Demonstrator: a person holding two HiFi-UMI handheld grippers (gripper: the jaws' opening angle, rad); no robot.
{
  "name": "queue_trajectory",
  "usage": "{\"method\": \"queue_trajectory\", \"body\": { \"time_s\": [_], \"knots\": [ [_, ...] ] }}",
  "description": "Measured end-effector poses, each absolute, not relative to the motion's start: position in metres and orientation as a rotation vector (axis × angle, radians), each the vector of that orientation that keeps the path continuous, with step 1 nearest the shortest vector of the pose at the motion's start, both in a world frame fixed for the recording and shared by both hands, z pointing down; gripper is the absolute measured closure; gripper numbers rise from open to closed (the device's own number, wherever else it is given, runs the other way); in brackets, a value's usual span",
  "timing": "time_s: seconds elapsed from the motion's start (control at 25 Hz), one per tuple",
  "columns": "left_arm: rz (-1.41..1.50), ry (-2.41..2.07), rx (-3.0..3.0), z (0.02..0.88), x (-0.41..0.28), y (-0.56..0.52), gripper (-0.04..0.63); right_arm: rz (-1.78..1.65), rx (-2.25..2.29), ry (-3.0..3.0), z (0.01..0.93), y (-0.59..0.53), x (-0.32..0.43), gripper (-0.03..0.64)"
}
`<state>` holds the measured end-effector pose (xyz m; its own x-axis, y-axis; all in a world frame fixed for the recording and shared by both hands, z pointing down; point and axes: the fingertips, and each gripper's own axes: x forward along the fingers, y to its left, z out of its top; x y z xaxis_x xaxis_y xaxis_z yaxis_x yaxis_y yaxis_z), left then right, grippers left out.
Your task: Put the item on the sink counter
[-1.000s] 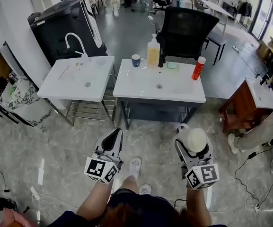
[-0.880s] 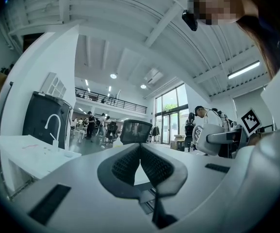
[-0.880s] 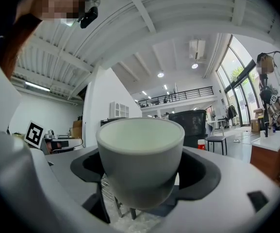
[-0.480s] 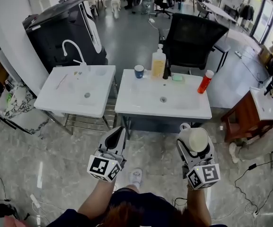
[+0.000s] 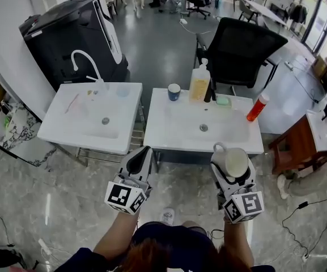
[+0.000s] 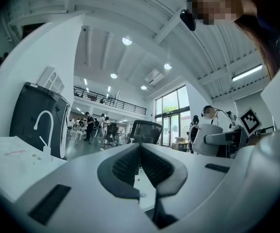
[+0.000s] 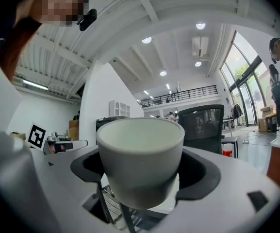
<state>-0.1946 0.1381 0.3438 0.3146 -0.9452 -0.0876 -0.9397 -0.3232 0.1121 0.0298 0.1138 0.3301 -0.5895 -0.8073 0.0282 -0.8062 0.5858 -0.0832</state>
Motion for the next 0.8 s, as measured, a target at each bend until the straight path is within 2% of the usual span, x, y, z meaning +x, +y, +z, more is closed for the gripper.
{"method": "queue_trajectory", "body": {
  "time_s": [0.8],
  "knots": [
    [-0.193, -1.847, 2.432, 0.363, -0.23, 0.022, 0.574, -0.159, -1.366, 2.834, 0.342, -0.011, 0.0, 0.17]
  ]
}}
